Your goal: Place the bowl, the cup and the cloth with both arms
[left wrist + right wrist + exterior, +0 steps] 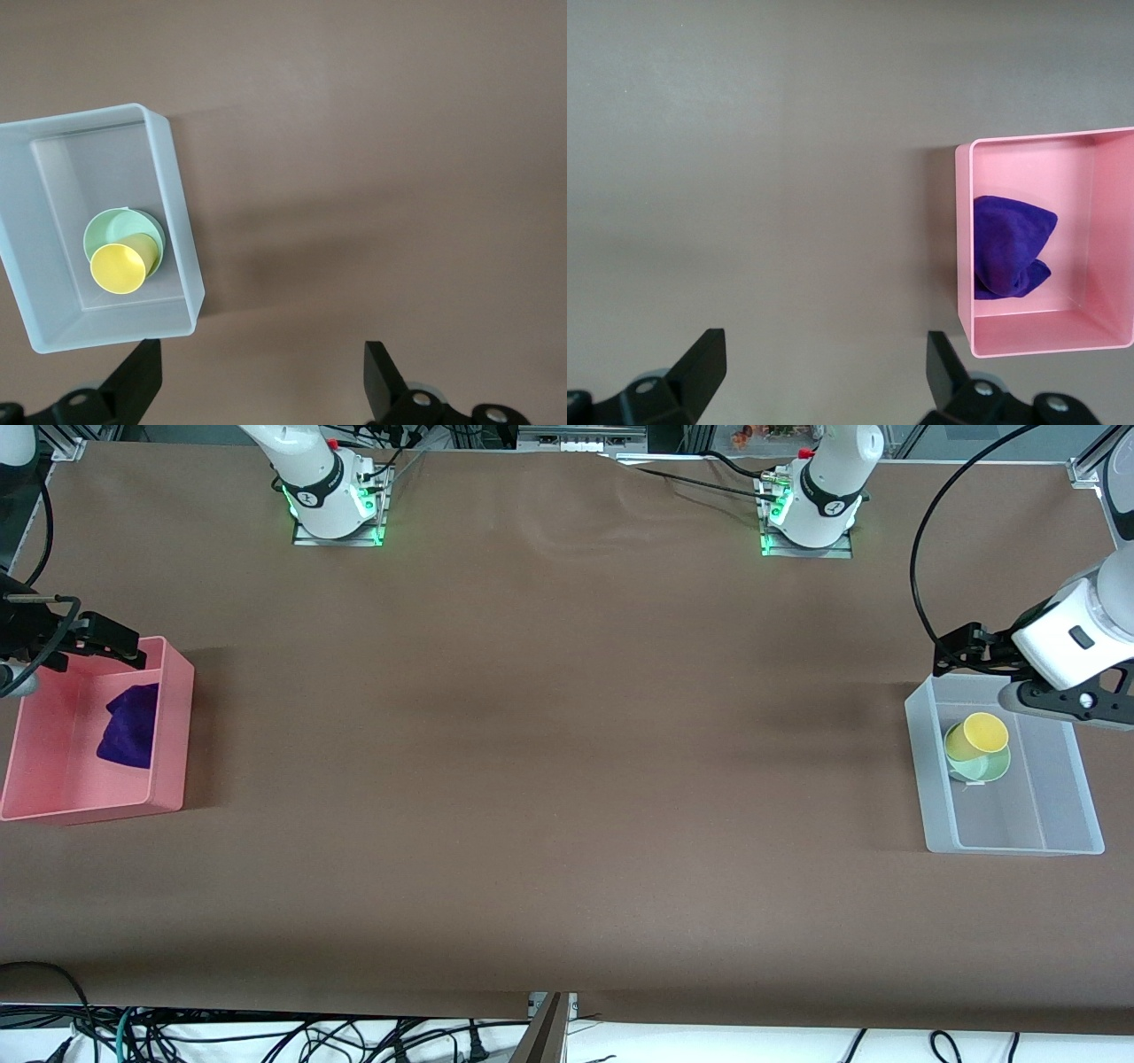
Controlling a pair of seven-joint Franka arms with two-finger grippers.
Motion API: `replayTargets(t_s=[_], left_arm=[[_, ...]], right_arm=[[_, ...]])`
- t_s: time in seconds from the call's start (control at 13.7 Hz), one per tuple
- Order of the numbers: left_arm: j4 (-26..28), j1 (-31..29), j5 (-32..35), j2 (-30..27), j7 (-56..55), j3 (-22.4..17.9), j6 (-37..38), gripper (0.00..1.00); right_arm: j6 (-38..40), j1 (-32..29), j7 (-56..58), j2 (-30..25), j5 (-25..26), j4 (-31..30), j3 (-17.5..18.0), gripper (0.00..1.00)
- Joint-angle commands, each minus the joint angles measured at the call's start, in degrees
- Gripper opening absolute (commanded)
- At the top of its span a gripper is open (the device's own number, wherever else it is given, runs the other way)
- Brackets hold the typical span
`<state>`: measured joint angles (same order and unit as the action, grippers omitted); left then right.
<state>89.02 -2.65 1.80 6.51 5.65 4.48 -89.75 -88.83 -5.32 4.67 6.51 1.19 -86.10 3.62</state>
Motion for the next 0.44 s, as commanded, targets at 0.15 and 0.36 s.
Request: replayTargets(t_s=[0.15,0.36], left_arm=[[14.77,4.41,-1.01,-10.2,-3.28,-4.21,-10.36,1.0],[14.6,4.06,-1.01,-10.11,-3.28,-4.04,-10.36,1.0]], right_arm=[[0.59,-0.48,-0.36,-0.27,-0.04,0.14,0.25,1.0],[0.59,-0.48,-0.36,-0.27,-0.13,0.14,0.33,1.0]])
